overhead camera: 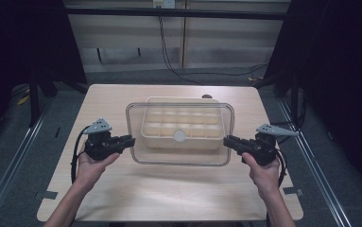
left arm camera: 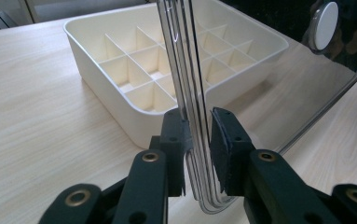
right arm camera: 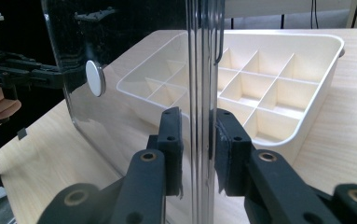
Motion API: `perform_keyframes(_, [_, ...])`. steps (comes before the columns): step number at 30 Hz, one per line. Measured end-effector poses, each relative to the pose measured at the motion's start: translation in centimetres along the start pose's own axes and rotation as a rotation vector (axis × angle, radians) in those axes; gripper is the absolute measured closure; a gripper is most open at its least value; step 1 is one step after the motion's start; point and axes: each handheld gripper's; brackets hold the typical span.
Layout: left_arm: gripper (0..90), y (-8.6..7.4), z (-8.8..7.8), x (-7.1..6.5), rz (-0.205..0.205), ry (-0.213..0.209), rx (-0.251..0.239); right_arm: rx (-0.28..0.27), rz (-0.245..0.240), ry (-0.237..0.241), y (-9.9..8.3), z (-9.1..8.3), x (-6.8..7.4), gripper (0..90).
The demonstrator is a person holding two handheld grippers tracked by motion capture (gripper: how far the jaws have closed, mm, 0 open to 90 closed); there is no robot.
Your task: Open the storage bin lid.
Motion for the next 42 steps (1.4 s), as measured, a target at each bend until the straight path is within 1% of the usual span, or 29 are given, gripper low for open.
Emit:
perform_keyframes(4, [75.5, -0.3, -0.2, 0.0, -0.003, -0.004, 0.002, 0.008, 0.004, 0.008, -0.6, 0.0, 0.2, 74.7])
perform_keyframes(5, [75.5, -0.3, -0.3, -0.1, -0.006, -0.004, 0.002, 0.009, 0.011, 0.010, -0.7, 0.0, 0.3, 74.8])
perform_keyframes(7, [75.5, -0.4, -0.4, -0.2, 0.001, 0.002, 0.006, 0.017, 0.016, 0.011, -1.1, 0.0, 0.3, 74.7])
perform_keyframes(12, [75.5, -0.7, -0.6, -0.5, 0.010, 0.008, 0.017, 0.027, 0.019, 0.010, -1.4, -0.1, 0.5, 74.5])
perform_keyframes(14, [75.4, -1.1, -0.6, -0.7, 0.010, 0.010, 0.017, 0.031, 0.012, 0.016, -1.6, -0.3, 0.6, 74.5])
perform_keyframes(15, [75.3, -1.4, -0.7, -0.9, 0.006, 0.010, 0.029, 0.038, 0.010, 0.013, -1.8, -0.4, 0.8, 74.5])
perform_keyframes(16, [75.3, -1.4, -0.7, -0.9, 0.006, 0.010, 0.029, 0.038, 0.010, 0.013, -1.8, -0.4, 0.8, 74.5])
perform_keyframes(17, [75.3, -1.6, -0.8, -1.0, 0.011, 0.015, 0.032, 0.038, 0.013, 0.014, -1.8, -0.5, 0.9, 74.5])
perform_keyframes(20, [75.4, -2.0, -1.1, -1.1, 0.004, 0.001, 0.040, 0.043, 0.010, 0.021, -2.2, -0.7, 1.2, 74.5])
perform_keyframes(25, [75.3, -2.7, -1.2, -1.4, -0.003, 0.009, 0.052, 0.057, 0.014, 0.023, -2.7, -0.8, 1.5, 74.4])
perform_keyframes(29, [75.3, -3.5, -1.0, -1.4, -0.011, 0.009, 0.075, 0.079, 0.021, 0.026, -3.3, -0.7, 1.7, 74.3])
perform_keyframes(36, [75.3, -4.1, -1.4, -2.0, 0.002, 0.000, 0.088, 0.089, 0.037, 0.042, -4.5, -1.1, 2.0, 74.2])
perform_keyframes(38, [75.3, -4.3, -1.4, -2.1, -0.002, -0.004, 0.091, 0.092, 0.041, 0.039, -4.7, -1.3, 2.1, 74.1])
perform_keyframes(39, [75.3, -4.4, -1.4, -2.2, 0.001, -0.007, 0.095, 0.093, 0.037, 0.042, -4.8, -1.4, 2.1, 74.1])
perform_keyframes(42, [75.3, -4.6, -1.4, -2.4, 0.005, -0.006, 0.102, 0.095, 0.048, 0.042, -5.2, -1.6, 2.2, 74.0])
Point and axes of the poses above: each handheld gripper's, and its own axes: z roughly forward along the jaws, y roughly out of its top, x roughly to its left, and after that the axes turned 8 degrees about -z, right-handed
